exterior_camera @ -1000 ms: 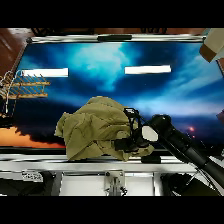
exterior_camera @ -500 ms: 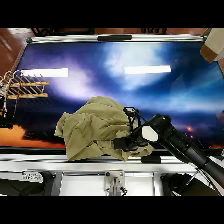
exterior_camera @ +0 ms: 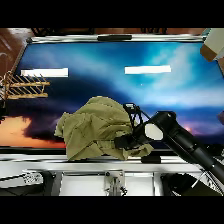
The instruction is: Fold the shirts.
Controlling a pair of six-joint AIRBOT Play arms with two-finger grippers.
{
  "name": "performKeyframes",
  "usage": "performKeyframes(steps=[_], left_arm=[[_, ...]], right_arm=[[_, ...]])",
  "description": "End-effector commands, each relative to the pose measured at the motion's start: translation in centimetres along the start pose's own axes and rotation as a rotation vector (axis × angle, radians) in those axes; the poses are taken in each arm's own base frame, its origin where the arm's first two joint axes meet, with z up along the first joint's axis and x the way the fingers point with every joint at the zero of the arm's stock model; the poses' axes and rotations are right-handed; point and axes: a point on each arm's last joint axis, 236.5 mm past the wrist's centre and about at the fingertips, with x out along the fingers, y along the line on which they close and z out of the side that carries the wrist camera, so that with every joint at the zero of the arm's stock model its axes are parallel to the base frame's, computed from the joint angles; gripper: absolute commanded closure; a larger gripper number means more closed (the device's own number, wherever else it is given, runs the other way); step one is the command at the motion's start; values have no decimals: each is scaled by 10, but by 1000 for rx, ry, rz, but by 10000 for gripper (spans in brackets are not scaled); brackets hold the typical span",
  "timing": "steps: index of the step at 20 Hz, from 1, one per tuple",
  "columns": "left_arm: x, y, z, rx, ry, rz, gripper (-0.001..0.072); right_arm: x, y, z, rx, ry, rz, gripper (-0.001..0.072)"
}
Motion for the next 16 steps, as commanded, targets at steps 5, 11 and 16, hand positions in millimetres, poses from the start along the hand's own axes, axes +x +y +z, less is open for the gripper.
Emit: performKeyframes(steps=[5,11,16], left_arm=[[-113,-61,42,-77,-271,-79,672],[-210,-220,-7,395,-301,-216,672],[-248,-270,-126,956,-139,-228,672]], right_arm=[[-97,-49,42,-72,-273,-267,658],[-144,-88,71,-29,-424,-435,658],[-155,-114,83,49,-455,-455,658]])
